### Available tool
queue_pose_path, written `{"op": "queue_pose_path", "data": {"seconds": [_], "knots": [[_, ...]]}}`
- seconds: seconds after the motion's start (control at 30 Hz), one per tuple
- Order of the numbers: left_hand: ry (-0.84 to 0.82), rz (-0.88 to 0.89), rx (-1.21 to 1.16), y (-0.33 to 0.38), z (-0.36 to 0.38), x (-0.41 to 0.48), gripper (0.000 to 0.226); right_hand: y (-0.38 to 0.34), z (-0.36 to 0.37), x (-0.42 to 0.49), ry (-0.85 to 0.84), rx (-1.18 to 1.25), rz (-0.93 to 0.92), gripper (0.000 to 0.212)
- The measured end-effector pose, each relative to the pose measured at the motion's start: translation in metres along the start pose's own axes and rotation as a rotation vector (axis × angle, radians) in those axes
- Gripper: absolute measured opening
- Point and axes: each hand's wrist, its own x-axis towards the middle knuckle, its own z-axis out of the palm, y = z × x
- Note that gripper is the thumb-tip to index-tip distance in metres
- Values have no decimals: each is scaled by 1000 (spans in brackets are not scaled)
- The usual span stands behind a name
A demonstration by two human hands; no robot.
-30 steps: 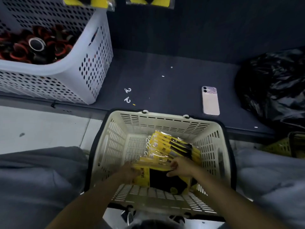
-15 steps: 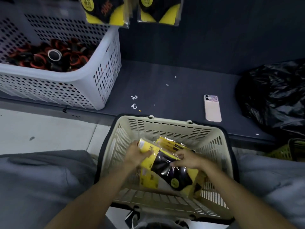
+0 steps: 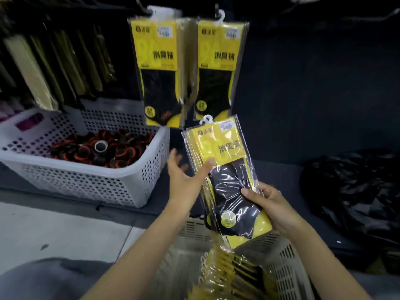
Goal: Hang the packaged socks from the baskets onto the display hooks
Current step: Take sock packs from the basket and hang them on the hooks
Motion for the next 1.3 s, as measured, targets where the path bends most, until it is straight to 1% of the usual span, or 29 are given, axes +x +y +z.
{"op": "queue_pose_path", "data": {"seconds": [0.03,0.07,0.1,0.17,0.23,0.27,0.37,0.47,0.57,0.7,0.83,0.87,0.97,1.07,1.1,1.2,1.3], "knots": [[-117,-82,-121,7,3,0,85,-9,3,2,1,17,-18,30],[-216,-99,-172,12,4,2,72,-17,6,4,-5,24,-31,32],[-272,-66,-176,19,4,4,59,-24,9,5,-12,19,-38,35],[-283,21,-156,33,-1,14,47,-40,15,9,-13,-43,-69,43],[-272,64,-167,45,-5,26,41,-59,21,14,54,-114,-166,52],[-270,79,-180,50,-7,31,40,-71,24,18,106,-123,-242,53],[-254,141,-204,59,-11,40,41,-108,35,29,217,-97,-436,45],[-240,183,-232,62,-15,45,39,-132,49,39,214,-97,-522,43],[-188,183,-282,63,-19,47,43,-141,65,51,196,-119,-528,44],[-54,239,-263,68,-29,52,52,-145,78,62,165,-78,-521,34],[16,291,-207,72,-36,55,46,-148,81,66,136,-31,-492,31],[48,289,-189,71,-38,57,48,-149,79,66,137,-7,-483,28],[134,275,-174,71,-45,59,48,-156,70,69,240,-8,-496,19],[184,323,-193,78,-54,65,44,-173,59,74,336,-8,-553,16],[196,347,-181,81,-57,67,48,-179,57,76,348,-17,-570,15],[244,421,-122,86,-67,74,66,-196,58,86,358,-57,-614,11],[267,445,-110,90,-76,78,71,-207,63,101,364,-151,-643,8]]}}
